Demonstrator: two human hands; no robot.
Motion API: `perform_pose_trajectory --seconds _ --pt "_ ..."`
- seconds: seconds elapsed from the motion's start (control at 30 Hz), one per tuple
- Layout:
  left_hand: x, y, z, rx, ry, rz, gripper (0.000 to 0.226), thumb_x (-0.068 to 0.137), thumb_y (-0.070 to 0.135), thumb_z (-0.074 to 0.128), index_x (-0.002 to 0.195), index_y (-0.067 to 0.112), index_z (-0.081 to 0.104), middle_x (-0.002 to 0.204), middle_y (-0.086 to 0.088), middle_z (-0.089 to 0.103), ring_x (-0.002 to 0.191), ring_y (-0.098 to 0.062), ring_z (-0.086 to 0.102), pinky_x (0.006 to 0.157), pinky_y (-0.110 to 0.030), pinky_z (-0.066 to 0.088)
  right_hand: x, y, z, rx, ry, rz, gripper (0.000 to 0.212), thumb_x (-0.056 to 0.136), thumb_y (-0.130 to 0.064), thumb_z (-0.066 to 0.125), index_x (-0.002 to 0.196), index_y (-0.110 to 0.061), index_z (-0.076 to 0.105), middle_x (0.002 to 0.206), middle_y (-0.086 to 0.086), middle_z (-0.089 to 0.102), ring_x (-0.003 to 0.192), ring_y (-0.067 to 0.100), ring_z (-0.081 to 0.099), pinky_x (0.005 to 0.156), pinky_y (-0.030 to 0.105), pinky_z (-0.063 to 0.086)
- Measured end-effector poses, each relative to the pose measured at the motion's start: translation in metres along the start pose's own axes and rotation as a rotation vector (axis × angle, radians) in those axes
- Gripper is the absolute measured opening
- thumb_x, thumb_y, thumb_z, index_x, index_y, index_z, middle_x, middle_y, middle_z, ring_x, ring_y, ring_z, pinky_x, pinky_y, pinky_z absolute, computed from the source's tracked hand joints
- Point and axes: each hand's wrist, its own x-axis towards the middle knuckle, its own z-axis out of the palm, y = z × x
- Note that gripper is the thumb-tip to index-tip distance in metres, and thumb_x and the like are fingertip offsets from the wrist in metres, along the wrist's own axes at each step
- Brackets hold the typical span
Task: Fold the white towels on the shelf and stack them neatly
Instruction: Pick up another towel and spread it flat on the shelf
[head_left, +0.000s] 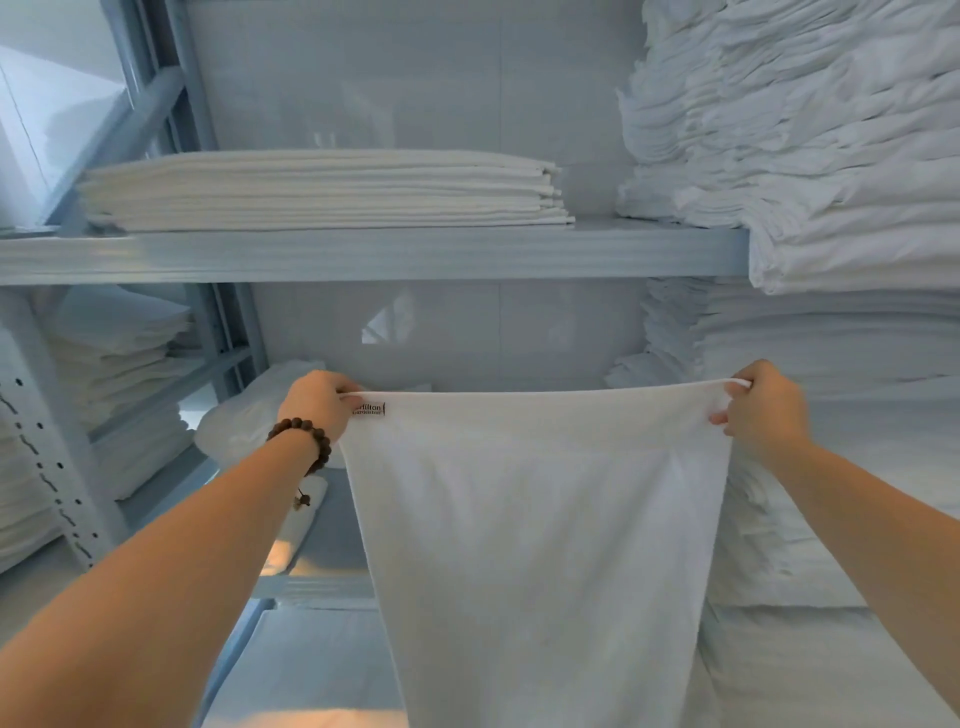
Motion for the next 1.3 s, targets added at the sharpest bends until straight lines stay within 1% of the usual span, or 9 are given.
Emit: perform_pose_trajectory --seconds 0.17,0.3,0.43,0.53,0.63,0.77,0.97,1.13,1.3 --pt "0.0 -0.007 -0.005 -0.022 0.042 -0.019 0.016 0.089 0.03 0.062 0.093 0.018 0.071 0.085 -0.001 0.066 0.076 -0.021 0.06 0.068 -0.03 0.047 0.001 -0.002 0.003 0.132 0.003 0.064 0.018 0.086 -0.012 0.057 0.074 -0.021 0.046 0.089 0.018 0.06 0.081 0.04 0.065 0.075 0.056 0.053" --pt "0.006 -0.005 0.002 -0.45 -0.017 -0.151 0.01 0.093 0.015 0.056 0.086 0.009 0.06 0.086 -0.011 0.068 0.06 -0.022 0.068 0.051 -0.03 0.053 -0.004 -0.016 0.007 0.22 -0.003 0.108 0.015 0.079 -0.007 0.062 0.082 -0.011 0.048 0.078 0.007 0.051 0.083 0.043 0.065 0.078 0.059 0.052" --pt "0.021 -0.005 0.014 -0.693 -0.061 -0.162 0.018 0.094 0.007 0.053 0.076 0.009 0.052 0.089 -0.018 0.066 0.078 -0.031 0.068 0.067 -0.04 0.058 0.006 -0.017 0.015 0.261 0.041 0.124 0.011 0.083 -0.003 0.057 0.084 -0.007 0.047 0.078 0.003 0.048 0.088 0.043 0.064 0.081 0.058 0.051" --pt "0.036 -0.011 0.028 -0.531 -0.025 0.021 0.016 0.092 0.009 0.055 0.079 0.012 0.064 0.084 -0.012 0.068 0.086 -0.033 0.065 0.082 -0.044 0.055 0.019 -0.008 0.023 0.236 0.12 0.111 0.016 0.086 -0.01 0.051 0.075 -0.018 0.042 0.08 0.0 0.048 0.092 0.04 0.063 0.084 0.057 0.05" --pt "0.051 -0.008 0.045 -0.367 0.008 0.17 0.028 0.094 0.002 0.046 0.106 0.012 0.07 0.107 -0.01 0.069 0.102 -0.026 0.062 0.094 -0.03 0.045 0.034 -0.003 0.036 0.195 0.186 0.066 0.012 0.092 -0.015 0.046 0.082 -0.016 0.041 0.08 0.005 0.053 0.092 0.037 0.063 0.083 0.055 0.05" --pt "0.09 -0.003 0.074 -0.208 0.005 0.311 0.047 0.095 -0.007 0.036 0.131 0.015 0.055 0.141 -0.001 0.046 0.131 -0.016 0.04 0.107 -0.017 0.022 0.071 -0.002 0.067 0.159 0.247 0.025 0.007 0.093 -0.014 0.045 0.087 -0.012 0.043 0.083 0.011 0.054 0.09 0.036 0.06 0.08 0.049 0.048" --pt "0.188 0.002 0.142 -0.043 -0.033 0.389 0.063 0.09 -0.015 0.035 0.143 0.019 0.036 0.149 0.01 0.023 0.136 -0.012 0.029 0.109 -0.019 0.018 0.175 0.013 0.141 0.12 0.245 0.023 0.022 0.096 -0.013 0.048 0.107 0.006 0.047 0.098 0.019 0.057 0.093 0.028 0.057 0.067 0.029 0.039" --pt "0.261 0.003 0.203 0.119 -0.122 0.329 0.073 0.089 -0.012 0.028 0.148 0.031 0.02 0.153 0.018 0.008 0.141 -0.014 0.022 0.114 -0.023 0.017 0.266 0.04 0.213 0.035 0.163 -0.036 0.027 0.092 -0.03 0.038 0.1 -0.005 0.044 0.108 0.023 0.06 0.102 0.038 0.059 0.081 0.053 0.049" --pt "0.282 -0.008 0.293 0.442 -0.213 0.334 0.064 0.096 0.0 0.028 0.15 0.011 -0.006 0.157 -0.004 -0.017 0.144 -0.029 0.01 0.114 -0.031 0.014 0.283 0.086 0.287 -0.325 -0.035 -0.287 0.037 0.093 -0.013 0.049 0.125 0.005 0.045 0.121 0.033 0.045 0.108 0.046 0.049 0.09 0.047 0.041"
